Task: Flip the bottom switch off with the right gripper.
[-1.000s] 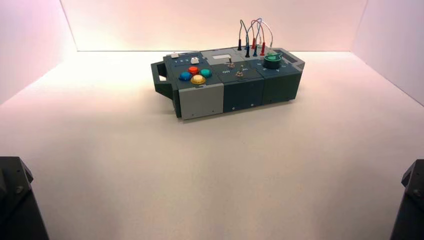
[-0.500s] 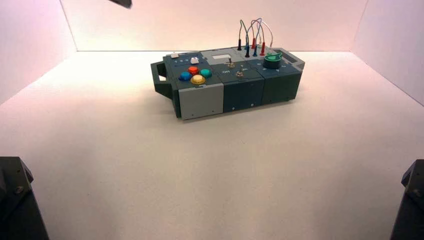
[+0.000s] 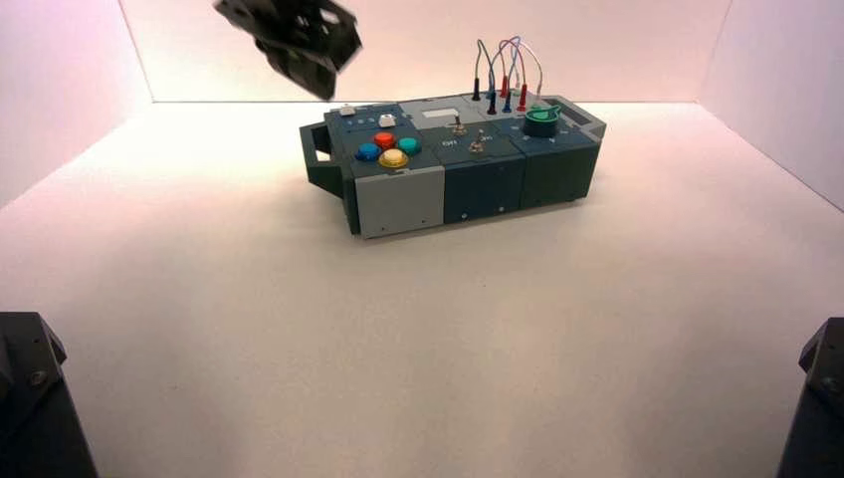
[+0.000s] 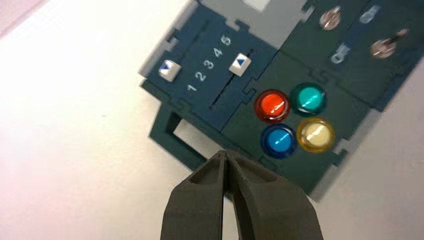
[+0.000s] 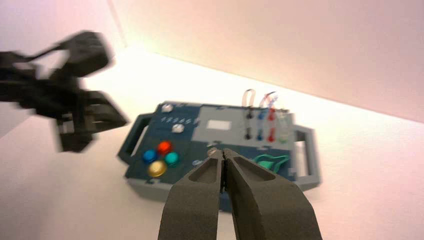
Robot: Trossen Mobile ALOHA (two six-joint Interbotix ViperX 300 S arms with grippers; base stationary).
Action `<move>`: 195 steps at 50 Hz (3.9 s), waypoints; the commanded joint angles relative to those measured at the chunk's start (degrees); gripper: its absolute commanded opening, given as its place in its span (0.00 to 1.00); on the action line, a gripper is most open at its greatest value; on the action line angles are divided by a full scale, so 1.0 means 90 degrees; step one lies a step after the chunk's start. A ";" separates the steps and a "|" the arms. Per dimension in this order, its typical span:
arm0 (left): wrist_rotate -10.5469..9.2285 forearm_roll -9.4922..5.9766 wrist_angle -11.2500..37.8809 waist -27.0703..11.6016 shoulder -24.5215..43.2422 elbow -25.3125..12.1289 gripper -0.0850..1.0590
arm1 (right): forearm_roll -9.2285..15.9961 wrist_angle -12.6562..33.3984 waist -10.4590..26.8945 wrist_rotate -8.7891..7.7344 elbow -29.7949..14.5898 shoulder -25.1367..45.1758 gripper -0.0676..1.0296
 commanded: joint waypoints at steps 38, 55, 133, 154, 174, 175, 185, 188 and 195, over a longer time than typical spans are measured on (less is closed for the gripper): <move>0.0547 0.0088 0.0313 0.0020 0.2227 -0.2012 0.05 | 0.0186 0.0420 0.0547 0.0049 -0.0840 0.2256 0.04; 0.0576 0.0098 0.0459 0.0215 0.2305 -0.2041 0.05 | 0.0186 0.0361 0.0410 0.0049 -0.1230 0.3359 0.04; 0.0586 0.0078 0.0449 0.0430 0.2383 -0.1982 0.05 | 0.0146 0.0127 -0.0088 0.0000 -0.2588 0.5732 0.04; 0.0586 0.0068 0.0381 0.0420 0.2422 -0.1982 0.05 | 0.0195 0.0234 -0.0078 0.0029 -0.2656 0.5732 0.04; 0.0586 0.0059 0.0381 0.0420 0.2422 -0.1982 0.05 | 0.0195 0.0234 -0.0078 0.0029 -0.2588 0.5918 0.04; 0.0586 0.0059 0.0381 0.0420 0.2422 -0.1982 0.05 | 0.0186 0.0234 -0.0078 0.0029 -0.2588 0.5918 0.04; 0.0576 0.0059 0.0381 0.0420 0.2422 -0.1982 0.05 | 0.0283 0.0234 -0.0068 0.0039 -0.2607 0.5879 0.04; 0.0576 0.0059 0.0381 0.0420 0.2422 -0.1982 0.05 | 0.0303 0.0234 -0.0059 0.0039 -0.2617 0.5869 0.04; 0.0566 0.0059 0.0371 0.0420 0.2441 -0.1982 0.05 | 0.0469 0.0313 0.0156 0.0039 -0.2705 0.5850 0.04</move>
